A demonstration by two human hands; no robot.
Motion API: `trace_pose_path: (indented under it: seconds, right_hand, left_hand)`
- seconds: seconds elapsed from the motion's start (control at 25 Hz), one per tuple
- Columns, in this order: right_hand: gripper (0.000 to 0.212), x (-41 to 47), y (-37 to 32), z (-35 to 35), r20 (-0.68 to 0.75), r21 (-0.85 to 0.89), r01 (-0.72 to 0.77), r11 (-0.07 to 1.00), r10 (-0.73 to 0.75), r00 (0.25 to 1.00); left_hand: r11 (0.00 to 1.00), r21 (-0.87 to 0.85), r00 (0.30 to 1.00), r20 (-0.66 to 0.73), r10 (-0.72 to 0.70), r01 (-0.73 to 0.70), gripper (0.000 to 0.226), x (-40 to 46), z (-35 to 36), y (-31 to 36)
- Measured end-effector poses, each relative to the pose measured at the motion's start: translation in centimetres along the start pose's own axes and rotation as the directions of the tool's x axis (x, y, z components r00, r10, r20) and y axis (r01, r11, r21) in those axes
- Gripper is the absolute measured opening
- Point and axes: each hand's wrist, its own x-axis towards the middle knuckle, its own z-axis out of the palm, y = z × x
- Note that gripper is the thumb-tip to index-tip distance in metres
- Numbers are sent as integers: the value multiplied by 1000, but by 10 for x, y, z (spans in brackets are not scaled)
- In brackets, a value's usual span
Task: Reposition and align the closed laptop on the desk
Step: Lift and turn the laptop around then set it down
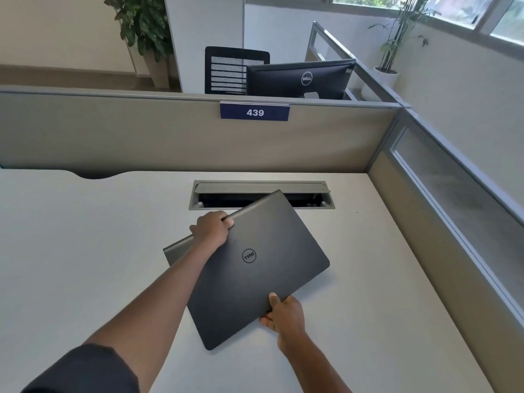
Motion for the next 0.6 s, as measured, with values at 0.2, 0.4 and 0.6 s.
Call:
trace_pose_path:
  seconds: [0.2, 0.4, 0.6]
  right_hand:
    - [20, -10, 14, 23, -54, 123, -74, 990, 81, 995]
    - [28, -19, 30, 40, -44, 220, -158, 963, 171, 984]
    - [30, -15, 22, 44, -40, 228, -178, 957, 192, 981]
  left_hand:
    - [984, 92, 987, 75, 143, -150, 20, 25, 17, 14]
    - [925, 226, 946, 182, 267, -304, 22, 33, 43, 23]
    - [903, 272, 939, 189, 288, -332, 24, 44, 54, 26]
